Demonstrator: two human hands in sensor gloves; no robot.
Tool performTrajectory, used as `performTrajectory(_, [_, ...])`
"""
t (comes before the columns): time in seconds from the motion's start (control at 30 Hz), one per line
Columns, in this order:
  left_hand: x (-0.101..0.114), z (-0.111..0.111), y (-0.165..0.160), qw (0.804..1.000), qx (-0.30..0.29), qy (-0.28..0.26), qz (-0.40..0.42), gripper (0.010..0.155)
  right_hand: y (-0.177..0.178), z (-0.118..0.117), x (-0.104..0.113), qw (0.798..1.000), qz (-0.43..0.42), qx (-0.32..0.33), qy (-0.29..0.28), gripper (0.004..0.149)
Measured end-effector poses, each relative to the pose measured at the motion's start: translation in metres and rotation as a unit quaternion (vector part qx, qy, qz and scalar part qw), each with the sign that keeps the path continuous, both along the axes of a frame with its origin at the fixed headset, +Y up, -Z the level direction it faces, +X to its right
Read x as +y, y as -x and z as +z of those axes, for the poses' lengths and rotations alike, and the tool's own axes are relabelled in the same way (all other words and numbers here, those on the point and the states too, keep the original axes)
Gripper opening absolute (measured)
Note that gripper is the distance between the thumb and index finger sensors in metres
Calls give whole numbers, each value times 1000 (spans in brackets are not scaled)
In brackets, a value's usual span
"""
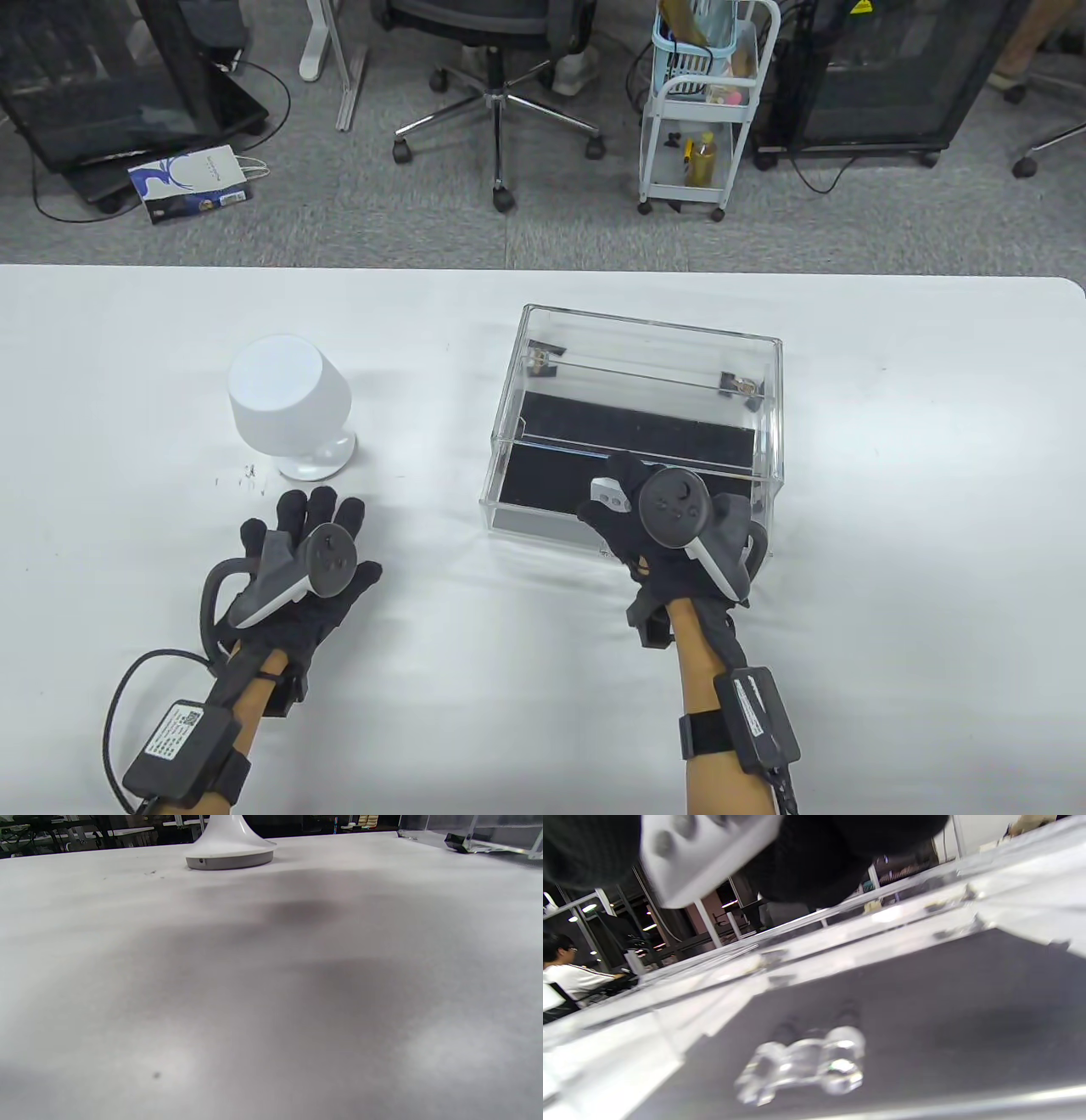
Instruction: Take out the desk lamp remote control from the drawer and turn on the desk lamp
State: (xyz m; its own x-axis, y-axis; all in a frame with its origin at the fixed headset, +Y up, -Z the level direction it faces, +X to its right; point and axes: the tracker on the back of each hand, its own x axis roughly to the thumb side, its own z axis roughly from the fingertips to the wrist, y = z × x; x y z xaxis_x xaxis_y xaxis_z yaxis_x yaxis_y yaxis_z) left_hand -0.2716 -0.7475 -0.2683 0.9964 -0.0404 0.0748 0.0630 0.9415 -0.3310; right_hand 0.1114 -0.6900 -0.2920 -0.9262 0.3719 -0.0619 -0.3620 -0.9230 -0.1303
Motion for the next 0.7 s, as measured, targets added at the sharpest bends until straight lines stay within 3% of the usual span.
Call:
performTrajectory(0.1, [1,2,-5,1000,-11,-8,-6,75,0,-2,-4,1000,8,-8,14,52])
performTrajectory(0.27, [5,3,-11,1000,-20,-20,-3,75,3,-2,-4,999,31,14,6,54])
performTrajectory(0.37, [8,4,-14,999,-24,-26,-2,75,5,-7,-13,998,17,29,50,56])
performTrajectory(0.7, [6,2,-13,999,-28,-22,3,75,-13,-17,-34,992,-41,-32,113,47])
